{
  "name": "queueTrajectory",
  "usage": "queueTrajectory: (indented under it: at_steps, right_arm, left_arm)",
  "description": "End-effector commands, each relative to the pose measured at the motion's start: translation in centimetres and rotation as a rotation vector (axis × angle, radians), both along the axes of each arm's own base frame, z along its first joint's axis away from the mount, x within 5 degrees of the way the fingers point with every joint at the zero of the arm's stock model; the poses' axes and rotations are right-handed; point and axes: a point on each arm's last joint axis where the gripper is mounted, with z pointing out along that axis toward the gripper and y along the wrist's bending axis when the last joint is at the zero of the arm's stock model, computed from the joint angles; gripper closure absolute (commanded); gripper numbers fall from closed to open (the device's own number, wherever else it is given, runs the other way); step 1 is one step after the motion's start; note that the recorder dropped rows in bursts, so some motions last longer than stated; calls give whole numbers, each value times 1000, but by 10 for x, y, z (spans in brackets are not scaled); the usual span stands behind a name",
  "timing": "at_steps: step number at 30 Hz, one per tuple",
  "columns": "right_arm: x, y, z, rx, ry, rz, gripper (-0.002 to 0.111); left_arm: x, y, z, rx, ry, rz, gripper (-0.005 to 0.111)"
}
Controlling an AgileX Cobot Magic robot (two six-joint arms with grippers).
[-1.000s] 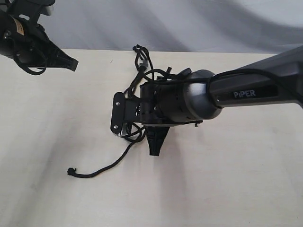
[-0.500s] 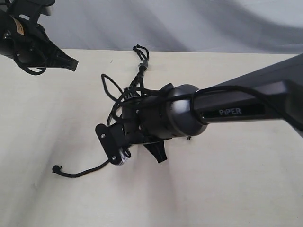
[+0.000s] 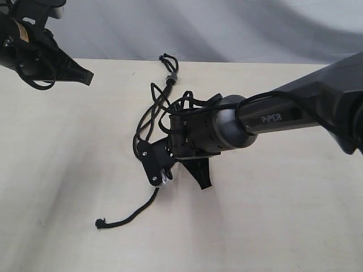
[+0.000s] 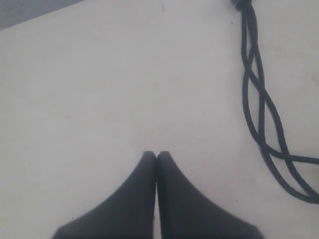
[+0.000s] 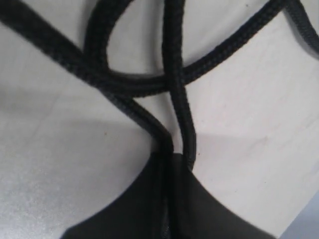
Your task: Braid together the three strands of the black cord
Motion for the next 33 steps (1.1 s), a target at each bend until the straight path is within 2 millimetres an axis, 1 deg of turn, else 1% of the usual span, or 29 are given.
queueTrajectory:
  at_steps: [1,4,6,8,10,13,15,18,20,23,25,28,33]
  right_arm:
    - [-11,15,15,7,-32,36,109]
    - [-26,34,38,28,-87,120,109]
    - [-40,50,53,45,-121,185,109]
    - [-51,61,60,49,-140,256,109]
    - [-48,65,62,64,-157,333,109]
    - [-25,54,50,115,-151,397,109]
    - [-4,35,38,124,-136,403,109]
    - [15,14,17,146,-95,393,109]
    - [23,3,7,176,-69,382,109]
    - [31,-8,-4,206,-44,362,109]
    - [33,-11,-8,215,-32,344,109]
    - [32,-12,-11,217,-26,339,109]
    - [31,-7,-10,308,-11,315,109]
  left_arm:
    - [-1,1,0,-4,4,6,106]
    - [-1,1,0,-3,2,6,106]
    - [-1,1,0,8,6,1,106]
    - [-2,2,0,27,15,-2,106]
    - [-3,3,-1,31,30,1,106]
    - [-3,3,-1,31,30,1,106]
    - [-3,3,-1,31,30,1,106]
    - [-3,3,-1,31,28,0,106]
    - [-3,3,-1,31,28,0,106]
    - [-3,3,-1,31,28,0,106]
    - [-3,3,-1,31,28,0,106]
    - [-3,3,-1,31,28,0,106]
    - [-3,3,-1,31,28,0,106]
